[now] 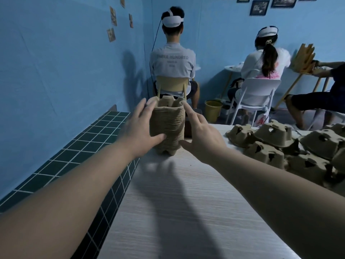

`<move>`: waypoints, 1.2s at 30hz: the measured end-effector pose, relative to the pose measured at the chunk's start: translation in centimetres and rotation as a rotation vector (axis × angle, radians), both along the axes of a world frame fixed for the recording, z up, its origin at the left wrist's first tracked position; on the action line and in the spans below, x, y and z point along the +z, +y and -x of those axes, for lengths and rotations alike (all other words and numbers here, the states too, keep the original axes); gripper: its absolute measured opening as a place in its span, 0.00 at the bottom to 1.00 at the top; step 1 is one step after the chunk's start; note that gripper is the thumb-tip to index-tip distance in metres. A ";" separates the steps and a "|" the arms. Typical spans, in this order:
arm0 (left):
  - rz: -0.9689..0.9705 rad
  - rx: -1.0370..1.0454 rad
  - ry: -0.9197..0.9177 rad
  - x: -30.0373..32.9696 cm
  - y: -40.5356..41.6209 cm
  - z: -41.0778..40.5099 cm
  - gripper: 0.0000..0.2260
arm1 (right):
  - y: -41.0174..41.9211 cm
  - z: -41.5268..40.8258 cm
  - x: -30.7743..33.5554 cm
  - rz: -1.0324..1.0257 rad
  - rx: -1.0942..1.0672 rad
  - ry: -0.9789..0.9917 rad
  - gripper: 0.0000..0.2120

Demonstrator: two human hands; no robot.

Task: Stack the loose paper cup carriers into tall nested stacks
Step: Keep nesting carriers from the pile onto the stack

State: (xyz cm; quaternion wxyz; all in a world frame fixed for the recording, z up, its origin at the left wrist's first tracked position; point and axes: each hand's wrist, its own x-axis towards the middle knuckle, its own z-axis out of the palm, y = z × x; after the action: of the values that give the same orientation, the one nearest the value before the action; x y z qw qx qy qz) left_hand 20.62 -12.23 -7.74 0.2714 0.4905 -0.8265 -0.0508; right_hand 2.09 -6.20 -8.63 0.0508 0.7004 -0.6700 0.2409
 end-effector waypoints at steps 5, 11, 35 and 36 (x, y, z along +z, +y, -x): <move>0.144 -0.151 -0.112 0.4 4.8 2.0 0.41 | 5.2 1.4 0.5 -0.052 -0.041 0.086 0.42; 0.051 -0.340 -0.156 -1.5 11.1 7.4 0.37 | 14.6 6.0 -0.4 -0.096 -0.191 0.189 0.30; -0.084 -0.646 -0.222 -5.5 23.3 34.8 0.38 | 34.0 25.2 -4.0 0.043 -0.791 0.095 0.31; -0.082 -0.634 -0.217 -5.5 23.3 34.8 0.37 | 34.2 25.2 -4.2 0.060 -0.759 0.072 0.31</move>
State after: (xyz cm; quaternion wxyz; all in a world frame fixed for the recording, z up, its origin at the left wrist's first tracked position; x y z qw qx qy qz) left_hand -14.14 11.08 -13.24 0.1322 0.2222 -0.9593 -0.1134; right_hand -23.15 28.05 -12.81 0.1805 0.4085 -0.8721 0.1997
